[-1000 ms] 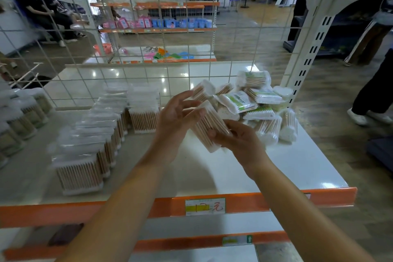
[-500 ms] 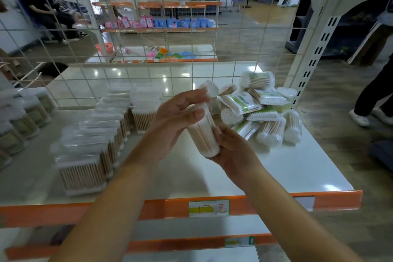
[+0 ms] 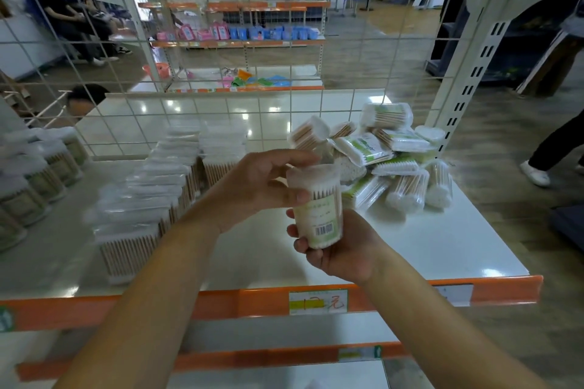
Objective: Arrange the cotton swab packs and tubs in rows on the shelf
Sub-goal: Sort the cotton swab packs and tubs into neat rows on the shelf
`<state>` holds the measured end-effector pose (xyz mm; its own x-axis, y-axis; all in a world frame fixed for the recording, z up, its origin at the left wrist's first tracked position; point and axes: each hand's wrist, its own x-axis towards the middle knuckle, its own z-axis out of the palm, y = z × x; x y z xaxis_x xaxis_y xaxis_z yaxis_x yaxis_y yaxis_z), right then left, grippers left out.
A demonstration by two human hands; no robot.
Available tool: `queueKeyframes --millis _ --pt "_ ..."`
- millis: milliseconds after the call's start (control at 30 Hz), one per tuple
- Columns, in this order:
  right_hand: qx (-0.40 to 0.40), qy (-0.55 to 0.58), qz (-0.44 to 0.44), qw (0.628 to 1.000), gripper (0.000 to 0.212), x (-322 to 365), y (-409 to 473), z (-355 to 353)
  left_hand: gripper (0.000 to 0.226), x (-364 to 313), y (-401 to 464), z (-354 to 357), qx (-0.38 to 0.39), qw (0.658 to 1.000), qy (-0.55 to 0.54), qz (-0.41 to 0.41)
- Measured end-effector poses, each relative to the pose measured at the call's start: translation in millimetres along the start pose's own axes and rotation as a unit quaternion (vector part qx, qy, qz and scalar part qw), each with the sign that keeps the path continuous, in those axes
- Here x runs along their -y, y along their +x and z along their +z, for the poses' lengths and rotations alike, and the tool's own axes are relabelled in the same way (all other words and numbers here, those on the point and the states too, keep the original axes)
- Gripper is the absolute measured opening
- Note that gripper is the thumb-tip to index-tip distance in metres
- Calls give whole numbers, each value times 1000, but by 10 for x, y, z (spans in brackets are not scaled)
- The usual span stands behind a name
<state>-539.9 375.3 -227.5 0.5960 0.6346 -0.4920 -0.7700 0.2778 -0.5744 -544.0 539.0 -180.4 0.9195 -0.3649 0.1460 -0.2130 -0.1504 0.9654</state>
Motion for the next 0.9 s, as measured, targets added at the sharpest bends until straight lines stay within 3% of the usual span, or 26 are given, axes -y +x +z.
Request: queueKeyframes --millis 200,300,400,467,600,700,800,900 --pt "8 -28 -8 1000 39 -67 45 193 41 -69 -44 -155 10 994 105 19" --pt "-48 -125 -104 986 31 -65 130 316 42 -79 -99 -308 -16 990 135 25" --pt "-105 -245 -197 944 21 -2 207 460 49 -104 -203 -531 -69 980 183 36" --pt "-128 -352 -243 895 18 52 265 588 62 -126 -290 -718 -87 964 246 49" --pt "-187 -559 -361 722 15 74 461 891 77 -116 -490 -1108 -111 944 310 34" --pt "-202 -633 -401 631 18 -14 613 1139 81 -93 -679 -1404 -129 931 342 16" --pt "-193 -670 -410 587 19 -137 767 1350 87 -51 -843 -1696 -141 914 381 -8" --pt "-178 -679 -409 583 24 -257 954 1556 95 4 -931 -2001 -148 902 402 -48"
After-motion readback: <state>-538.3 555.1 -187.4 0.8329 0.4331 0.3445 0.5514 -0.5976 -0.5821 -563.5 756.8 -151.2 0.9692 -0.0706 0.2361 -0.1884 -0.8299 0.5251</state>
